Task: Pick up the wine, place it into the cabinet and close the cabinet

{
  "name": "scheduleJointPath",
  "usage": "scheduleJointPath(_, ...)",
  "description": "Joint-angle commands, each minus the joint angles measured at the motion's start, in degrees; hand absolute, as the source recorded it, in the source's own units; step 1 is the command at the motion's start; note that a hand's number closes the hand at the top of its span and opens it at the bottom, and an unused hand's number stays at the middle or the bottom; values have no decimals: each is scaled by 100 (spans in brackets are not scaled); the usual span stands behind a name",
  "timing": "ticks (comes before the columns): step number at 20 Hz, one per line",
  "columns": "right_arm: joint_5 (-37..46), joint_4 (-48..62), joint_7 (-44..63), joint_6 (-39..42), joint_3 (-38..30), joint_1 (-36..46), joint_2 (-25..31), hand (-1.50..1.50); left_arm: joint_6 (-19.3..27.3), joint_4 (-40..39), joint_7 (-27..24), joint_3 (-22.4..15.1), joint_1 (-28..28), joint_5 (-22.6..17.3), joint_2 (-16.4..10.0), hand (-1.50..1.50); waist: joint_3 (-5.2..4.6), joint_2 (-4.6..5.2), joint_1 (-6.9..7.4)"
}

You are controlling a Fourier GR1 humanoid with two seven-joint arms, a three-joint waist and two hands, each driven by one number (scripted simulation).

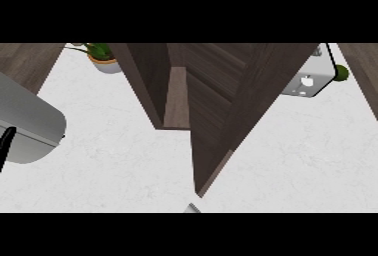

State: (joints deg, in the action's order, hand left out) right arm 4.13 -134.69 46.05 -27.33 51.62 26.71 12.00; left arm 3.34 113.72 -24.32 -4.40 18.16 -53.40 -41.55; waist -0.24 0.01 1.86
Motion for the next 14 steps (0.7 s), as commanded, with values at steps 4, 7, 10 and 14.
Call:
scheduleJointPath(4, -613, 1676, -202, -420, -609, 1725, -1146, 150, -74, -112, 297, 143, -302, -273, 2, -150, -3, 46, 125)
scheduleJointPath(7, -1118, 2468, -434, -522, -1070, 2607, -1171, 150, 223, -108, 160, -228, -427, 140, 335, -150, 6, 50, 76)
scheduleJointPath(10, -1521, 3288, -665, -353, -1637, 3290, -1186, 150, -22, -74, 301, 117, -225, -58, 170, -150, 14, 26, 77)
scheduleJointPath(14, -1681, 4359, -1042, -209, -2009, 4123, -1194, 150, 53, -301, 62, -105, -368, 335, 489, -150, 11, 34, 18)
